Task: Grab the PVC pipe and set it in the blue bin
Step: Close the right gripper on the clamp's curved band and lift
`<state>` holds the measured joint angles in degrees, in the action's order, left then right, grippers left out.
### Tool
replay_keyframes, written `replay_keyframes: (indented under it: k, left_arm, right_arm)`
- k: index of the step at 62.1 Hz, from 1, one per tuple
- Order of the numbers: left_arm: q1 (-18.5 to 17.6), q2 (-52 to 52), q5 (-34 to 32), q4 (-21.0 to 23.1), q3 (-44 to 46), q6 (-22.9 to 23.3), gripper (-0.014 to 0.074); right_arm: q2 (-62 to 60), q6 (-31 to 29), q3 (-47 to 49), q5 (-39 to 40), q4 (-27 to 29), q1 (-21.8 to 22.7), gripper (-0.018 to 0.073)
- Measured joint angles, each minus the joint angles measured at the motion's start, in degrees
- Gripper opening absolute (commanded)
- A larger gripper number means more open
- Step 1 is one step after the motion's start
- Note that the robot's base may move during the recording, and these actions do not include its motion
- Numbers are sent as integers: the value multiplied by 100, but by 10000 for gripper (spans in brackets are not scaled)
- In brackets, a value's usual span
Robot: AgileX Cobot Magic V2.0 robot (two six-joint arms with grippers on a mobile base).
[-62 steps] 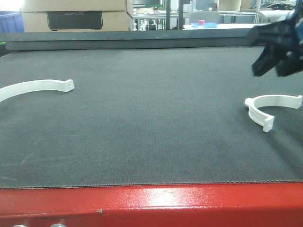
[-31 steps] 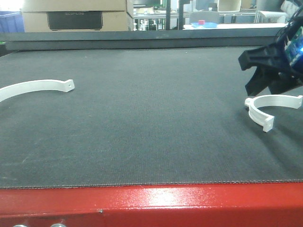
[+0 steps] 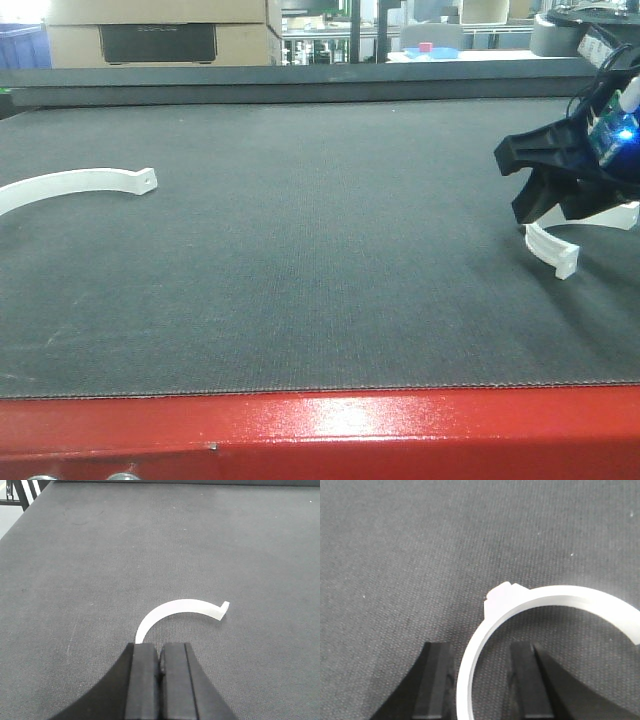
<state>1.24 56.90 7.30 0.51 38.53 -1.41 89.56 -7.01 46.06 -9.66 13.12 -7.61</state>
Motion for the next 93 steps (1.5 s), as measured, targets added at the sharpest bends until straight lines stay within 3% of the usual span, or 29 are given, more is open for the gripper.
replay_keyframes:
  k: [44, 59, 93]
  left_arm:
    - [0, 0, -118, 0, 0, 0, -111]
    - [0, 0, -129, 0, 0, 0, -111]
    - [-2, 0, -162, 0, 0, 0, -111]
  right_arm:
    - [209, 0, 0, 199, -121, -56, 171]
    - [243, 0, 0, 343, -123, -86, 69]
    - [455, 0, 9, 449, -155, -109, 68]
